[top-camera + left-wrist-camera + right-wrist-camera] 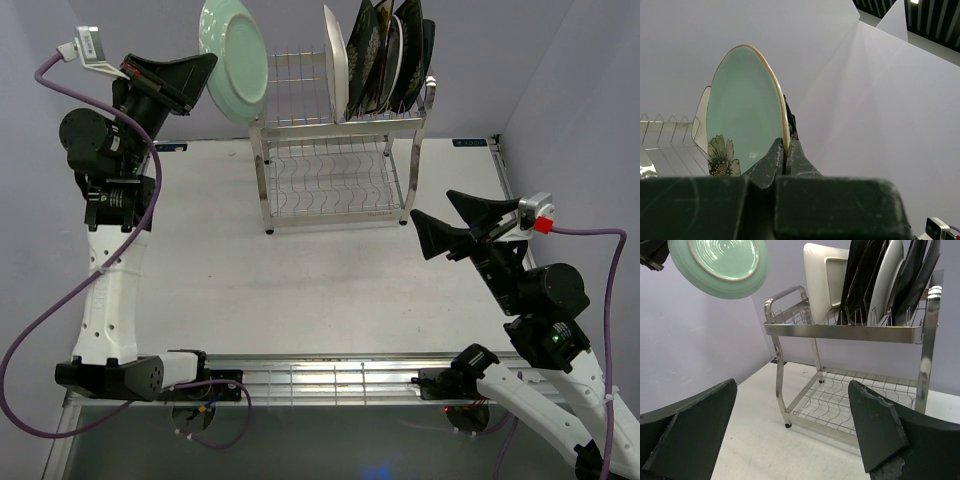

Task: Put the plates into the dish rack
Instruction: Insert the plate into the dish rack.

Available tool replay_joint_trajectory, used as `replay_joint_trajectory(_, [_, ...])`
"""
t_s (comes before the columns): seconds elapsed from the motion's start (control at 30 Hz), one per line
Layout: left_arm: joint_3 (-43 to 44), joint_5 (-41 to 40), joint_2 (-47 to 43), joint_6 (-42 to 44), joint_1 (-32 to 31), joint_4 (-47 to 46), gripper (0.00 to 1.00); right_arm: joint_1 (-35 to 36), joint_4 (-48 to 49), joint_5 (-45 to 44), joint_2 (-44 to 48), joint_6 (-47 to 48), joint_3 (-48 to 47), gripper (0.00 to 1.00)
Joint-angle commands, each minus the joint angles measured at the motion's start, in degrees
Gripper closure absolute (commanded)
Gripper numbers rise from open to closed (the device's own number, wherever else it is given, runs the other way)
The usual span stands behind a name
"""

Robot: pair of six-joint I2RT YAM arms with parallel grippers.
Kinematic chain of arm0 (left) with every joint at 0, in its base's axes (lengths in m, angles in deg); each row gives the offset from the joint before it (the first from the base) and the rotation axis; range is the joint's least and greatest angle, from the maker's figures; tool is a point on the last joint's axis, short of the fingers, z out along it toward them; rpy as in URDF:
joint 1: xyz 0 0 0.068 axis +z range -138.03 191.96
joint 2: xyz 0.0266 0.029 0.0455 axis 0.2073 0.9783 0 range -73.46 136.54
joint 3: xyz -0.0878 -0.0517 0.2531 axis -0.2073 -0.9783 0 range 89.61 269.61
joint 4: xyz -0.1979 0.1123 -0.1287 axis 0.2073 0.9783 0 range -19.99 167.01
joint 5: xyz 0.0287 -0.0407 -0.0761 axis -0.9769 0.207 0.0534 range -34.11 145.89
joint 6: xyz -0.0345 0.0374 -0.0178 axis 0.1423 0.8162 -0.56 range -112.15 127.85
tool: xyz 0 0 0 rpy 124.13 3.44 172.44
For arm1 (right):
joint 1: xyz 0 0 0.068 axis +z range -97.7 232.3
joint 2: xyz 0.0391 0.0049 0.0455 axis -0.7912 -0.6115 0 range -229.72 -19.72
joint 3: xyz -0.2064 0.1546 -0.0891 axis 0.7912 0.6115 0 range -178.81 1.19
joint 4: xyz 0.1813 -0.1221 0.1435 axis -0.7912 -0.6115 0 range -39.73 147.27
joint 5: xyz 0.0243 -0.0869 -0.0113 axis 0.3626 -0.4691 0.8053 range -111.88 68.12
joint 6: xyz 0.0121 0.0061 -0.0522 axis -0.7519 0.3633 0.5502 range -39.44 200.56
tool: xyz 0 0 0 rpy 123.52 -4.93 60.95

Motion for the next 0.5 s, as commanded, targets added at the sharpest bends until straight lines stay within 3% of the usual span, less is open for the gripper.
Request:
replay_joint_trajectory(0.0, [4.16,-1.06,0.01,-2.48,-1.12,-11.07,1.00,0.04,2.45,0.12,-0.01,-0.12,-0.65,0.02])
replay_joint_trajectory(0.47, [11.81,-12.73,10.47,2.78,-14.13,-13.54,1.00,0.04,1.31,-2.43,0.96,0.76,-1.35,0.02])
